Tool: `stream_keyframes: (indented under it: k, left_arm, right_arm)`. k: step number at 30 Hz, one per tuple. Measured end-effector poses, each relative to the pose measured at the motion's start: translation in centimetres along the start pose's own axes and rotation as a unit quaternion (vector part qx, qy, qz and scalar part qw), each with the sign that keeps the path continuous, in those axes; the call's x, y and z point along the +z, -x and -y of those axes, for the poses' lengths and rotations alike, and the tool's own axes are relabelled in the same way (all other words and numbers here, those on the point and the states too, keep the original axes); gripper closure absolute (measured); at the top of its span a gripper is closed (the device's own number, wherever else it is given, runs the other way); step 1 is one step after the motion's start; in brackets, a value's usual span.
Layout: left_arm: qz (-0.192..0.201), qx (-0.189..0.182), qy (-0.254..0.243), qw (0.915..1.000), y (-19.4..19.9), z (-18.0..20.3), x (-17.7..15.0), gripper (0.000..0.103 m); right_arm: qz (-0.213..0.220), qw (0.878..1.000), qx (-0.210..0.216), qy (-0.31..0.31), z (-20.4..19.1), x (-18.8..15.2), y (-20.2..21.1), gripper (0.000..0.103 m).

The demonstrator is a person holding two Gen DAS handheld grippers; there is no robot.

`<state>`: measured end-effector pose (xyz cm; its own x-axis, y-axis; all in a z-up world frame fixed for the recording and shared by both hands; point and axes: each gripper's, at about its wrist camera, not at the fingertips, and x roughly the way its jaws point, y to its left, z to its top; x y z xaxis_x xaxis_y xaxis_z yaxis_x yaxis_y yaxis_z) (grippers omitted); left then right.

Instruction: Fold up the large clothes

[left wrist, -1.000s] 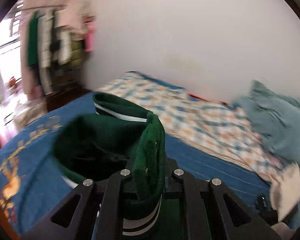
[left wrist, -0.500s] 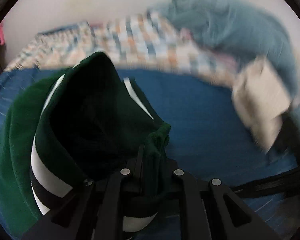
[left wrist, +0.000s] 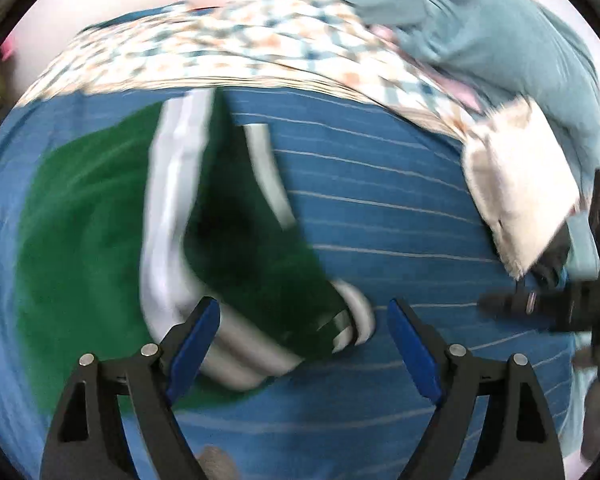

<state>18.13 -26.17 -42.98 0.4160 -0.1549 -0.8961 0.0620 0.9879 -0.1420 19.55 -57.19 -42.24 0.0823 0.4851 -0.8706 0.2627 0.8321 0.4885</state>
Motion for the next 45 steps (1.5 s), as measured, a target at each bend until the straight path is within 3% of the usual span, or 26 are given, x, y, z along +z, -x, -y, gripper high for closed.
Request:
stream_keyframes:
  k: [2, 5, 8, 10, 13, 14, 15, 16, 17, 20, 21, 23, 25, 27, 29, 31, 32, 36, 39, 41, 42, 44, 45]
  left_arm:
    - [0.006, 0.033, 0.024, 0.9991, 2.1, -2.8, -1.7, 0.018]
    - [-0.002, 0.131, 0.071, 0.9888, 4.0, -8.4, -6.5, 0.018]
    - [-0.042, 0.209, 0.104, 0.9715, 2.7, -13.8, -10.8, 0.018]
    - [-0.081, 0.27, 0.125, 0.9513, 0.5, -17.5, -13.9, 0.018]
    - [-0.122, 0.305, 0.165, 0.9299, -2.5, -21.8, -17.3, 0.018]
    - [-0.125, 0.288, 0.185, 0.931, -3.3, -22.9, -18.1, 0.013]
    - [-0.119, 0.278, 0.206, 0.9308, -3.5, -23.8, -18.6, 0.003]
    - [-0.114, 0.277, 0.219, 0.9286, -3.6, -24.3, -18.8, 0.0]
    - [-0.111, 0.266, 0.232, 0.9289, -3.7, -24.7, -18.9, 0.0]
    - [-0.112, 0.259, 0.233, 0.9306, -3.8, -25.1, -18.8, 0.0]
    - [-0.109, 0.258, 0.234, 0.931, -3.8, -25.1, -18.9, 0.0]
    - [-0.097, 0.252, 0.24, 0.9323, -3.6, -25.3, -19.3, 0.0]
    - [-0.1, 0.248, 0.231, 0.9354, -3.5, -25.3, -19.3, 0.0]
    - [-0.12, 0.235, 0.228, 0.9372, -3.0, -26.1, -19.2, 0.0]
    - [-0.136, 0.229, 0.244, 0.9325, -1.8, -27.3, -18.9, 0.0]
    - [-0.121, 0.23, 0.257, 0.9308, 0.5, -28.1, -18.2, 0.0]
    - [-0.111, 0.237, 0.258, 0.9301, 1.8, -28.2, -17.8, 0.0]
    - [-0.068, 0.251, 0.246, 0.9337, 6.3, -28.6, -15.7, 0.0]
    - [-0.033, 0.238, 0.228, 0.9435, 8.0, -28.5, -13.0, 0.0]
    - [-0.012, 0.226, 0.214, 0.9501, 7.8, -27.8, -11.6, 0.0]
    - [-0.004, 0.221, 0.206, 0.9532, 7.3, -27.4, -10.5, 0.0]
    - [0.009, 0.218, 0.194, 0.9564, 6.5, -26.8, -9.1, 0.0]
    - [0.01, 0.217, 0.189, 0.9578, 6.2, -26.7, -8.3, 0.0]
  right_arm:
    - [0.003, 0.999, 0.044, 0.014, -2.5, 1.4, 0.0, 0.027]
    - [-0.01, 0.993, 0.108, 0.036, -6.3, 3.2, -1.3, 0.027]
    - [-0.042, 0.984, 0.168, 0.046, -11.1, 5.1, -4.8, 0.027]
    - [-0.062, 0.978, 0.189, 0.059, -13.8, 6.0, -7.5, 0.027]
    - [-0.108, 0.974, 0.191, 0.062, -16.6, 6.6, -12.5, 0.027]
    - [-0.128, 0.971, 0.191, 0.063, -17.2, 6.6, -14.3, 0.029]
    - [-0.142, 0.968, 0.194, 0.067, -17.7, 6.4, -15.5, 0.06]
    - [-0.152, 0.97, 0.174, 0.072, -18.1, 6.2, -16.3, 0.097]
    - [-0.139, 0.975, 0.155, 0.073, -18.1, 6.3, -16.1, 0.1]
    - [-0.066, 0.987, 0.144, 0.037, -16.3, 8.0, -12.9, 0.1]
    - [-0.042, 0.992, 0.119, 0.028, -15.6, 8.5, -12.0, 0.101]
    - [-0.006, 0.999, 0.024, 0.04, -15.1, 9.0, -11.6, 0.101]
    - [-0.043, 0.997, -0.024, 0.054, -15.3, 9.0, -13.7, 0.1]
    - [-0.071, 0.996, -0.01, 0.047, -15.5, 8.7, -14.3, 0.095]
    - [-0.075, 0.996, 0.028, 0.048, -15.9, 7.6, -12.7, 0.08]
    - [-0.053, 0.996, 0.041, 0.051, -15.6, 6.0, -10.1, 0.041]
    - [-0.044, 0.997, 0.044, 0.043, -15.2, 5.1, -9.0, 0.035]
    - [-0.068, 0.995, 0.068, -0.003, -13.1, 1.4, -8.1, 0.033]
    - [-0.086, 0.995, 0.059, -0.006, -11.8, -2.7, -9.9, 0.032]
    - [-0.09, 0.994, 0.063, -0.018, -11.6, -3.7, -12.2, 0.033]
    - [-0.082, 0.994, 0.072, -0.016, -11.8, -3.9, -13.1, 0.035]
    - [-0.071, 0.995, 0.066, -0.004, -12.8, -4.1, -14.4, 0.094]
    - [-0.058, 0.996, 0.069, -0.015, -13.8, -4.1, -14.8, 0.103]
